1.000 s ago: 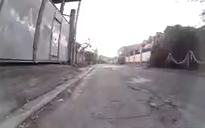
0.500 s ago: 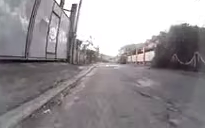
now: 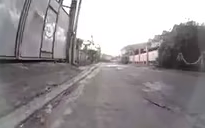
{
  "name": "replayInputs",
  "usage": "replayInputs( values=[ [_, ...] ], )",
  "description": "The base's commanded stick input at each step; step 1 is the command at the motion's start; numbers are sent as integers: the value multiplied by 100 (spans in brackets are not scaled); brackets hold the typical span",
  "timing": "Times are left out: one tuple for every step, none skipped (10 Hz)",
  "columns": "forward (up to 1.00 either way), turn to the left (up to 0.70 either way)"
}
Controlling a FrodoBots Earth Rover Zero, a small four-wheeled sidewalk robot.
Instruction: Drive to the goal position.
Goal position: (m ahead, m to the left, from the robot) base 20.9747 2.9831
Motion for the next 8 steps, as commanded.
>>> replayInputs(
  values=[
    [100, 0],
    [100, 0],
    [100, 0],
    [100, 0],
    [100, -5],
    [100, -20],
    [100, -35],
    [100, -40]
  ],
)
